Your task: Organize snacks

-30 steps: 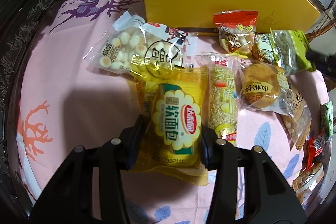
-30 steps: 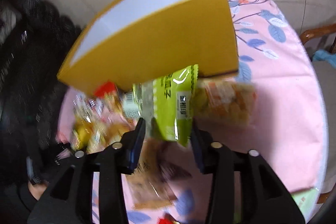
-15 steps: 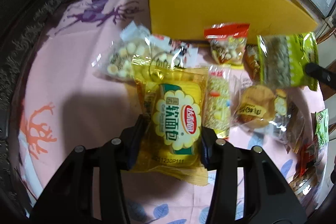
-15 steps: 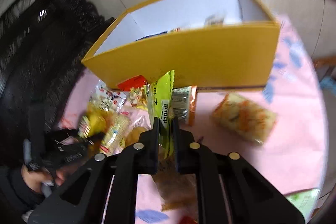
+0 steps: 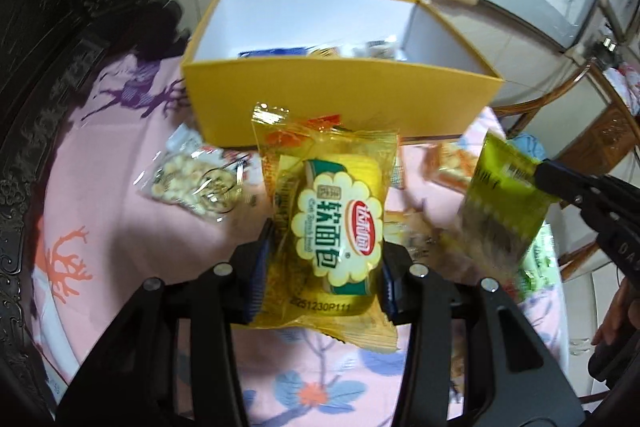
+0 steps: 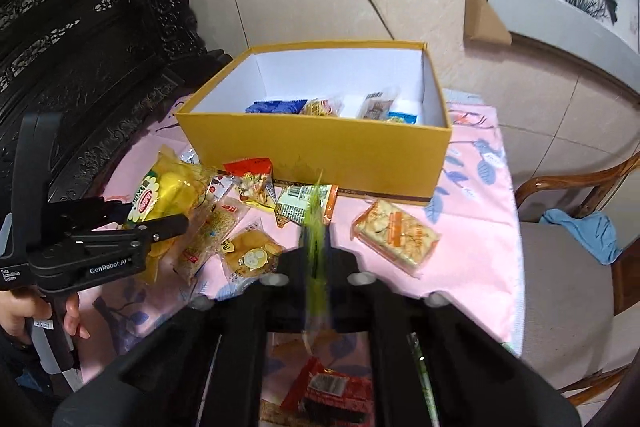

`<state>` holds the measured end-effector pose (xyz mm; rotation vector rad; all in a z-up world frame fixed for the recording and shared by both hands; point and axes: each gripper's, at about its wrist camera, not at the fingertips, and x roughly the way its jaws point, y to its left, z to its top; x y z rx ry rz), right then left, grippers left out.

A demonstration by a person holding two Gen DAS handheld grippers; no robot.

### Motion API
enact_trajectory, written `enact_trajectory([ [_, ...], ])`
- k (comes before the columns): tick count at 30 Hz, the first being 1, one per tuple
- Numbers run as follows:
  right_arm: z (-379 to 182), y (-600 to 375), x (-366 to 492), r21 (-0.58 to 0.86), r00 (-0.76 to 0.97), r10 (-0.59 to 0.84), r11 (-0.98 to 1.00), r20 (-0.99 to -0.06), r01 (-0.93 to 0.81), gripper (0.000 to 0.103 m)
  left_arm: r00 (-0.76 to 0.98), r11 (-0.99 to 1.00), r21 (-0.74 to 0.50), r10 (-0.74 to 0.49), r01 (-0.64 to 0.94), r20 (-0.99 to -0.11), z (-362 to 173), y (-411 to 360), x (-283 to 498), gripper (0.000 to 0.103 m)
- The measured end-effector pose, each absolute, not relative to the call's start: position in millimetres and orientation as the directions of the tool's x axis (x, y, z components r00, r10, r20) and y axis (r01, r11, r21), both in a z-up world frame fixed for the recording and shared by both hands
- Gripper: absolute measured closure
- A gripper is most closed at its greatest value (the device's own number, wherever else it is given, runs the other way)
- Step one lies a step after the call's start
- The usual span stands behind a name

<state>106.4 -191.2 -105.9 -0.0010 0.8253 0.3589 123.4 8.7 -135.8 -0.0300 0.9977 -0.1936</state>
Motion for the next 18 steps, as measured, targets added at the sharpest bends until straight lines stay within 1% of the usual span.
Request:
enact_trajectory([
  [3,-116.6,-193.6,110.4,0.156,0.572,0.312,0.939,-0.759,-0.306,0.103,0.516,0.979,-0.118,-0.187,0.163,-0.836,-137.4,1.4,123.1,0.059],
  [6,-134.4,-196.3,111.3,0.223,0.508,0.349,0.93,-0.788,-0.293,0.101,0.504,0.978,-0.128,-0.195,0.165,-0.841,-140.4,-0.9,119.1,0.059],
  [8,-146.2,-195.7,109.9,0.292,0.453,0.403,0.909,-0.795,-0.297,0.101,0.5,0.978,-0.129,-0.196,0.166,-0.843,-142.6,-1.5,117.0,0.059],
  [9,-150.0,-194.2,107.7,0.307,0.438,0.416,0.904,-0.797,-0.299,0.099,0.496,0.977,-0.13,-0.197,0.167,-0.845,-143.8,-0.6,116.2,0.059],
  [10,-155.4,-190.6,106.4,0.314,0.417,0.423,0.899,-0.805,-0.304,0.097,0.493,0.977,-0.13,-0.197,0.167,-0.848,-145.2,-1.4,113.3,0.059],
  [13,-171.6,-182.0,103.5,0.328,0.368,0.429,0.894,-0.825,-0.306,0.097,0.467,0.977,-0.128,-0.195,0.172,-0.863,-153.1,-2.3,109.7,0.059],
  [14,-178.1,-180.2,104.0,0.34,0.343,0.432,0.892,-0.834,-0.297,0.09,0.461,0.977,-0.127,-0.194,0.173,-0.866,-155.4,-2.4,107.2,0.059],
  [15,-183.2,-178.3,105.2,0.348,0.32,0.432,0.892,-0.843,-0.288,0.077,0.459,0.977,-0.127,-0.194,0.174,-0.867,-156.4,-2.1,105.0,0.059],
  [17,-188.0,-178.6,103.9,0.387,0.298,0.457,0.883,-0.838,-0.266,0.069,0.451,0.977,-0.123,-0.191,0.176,-0.872,-160.9,0.1,97.7,0.059],
  [18,-188.1,-179.1,102.5,0.405,0.291,0.473,0.875,-0.832,-0.265,0.069,0.446,0.977,-0.12,-0.189,0.177,-0.875,-162.7,1.2,94.2,0.059],
])
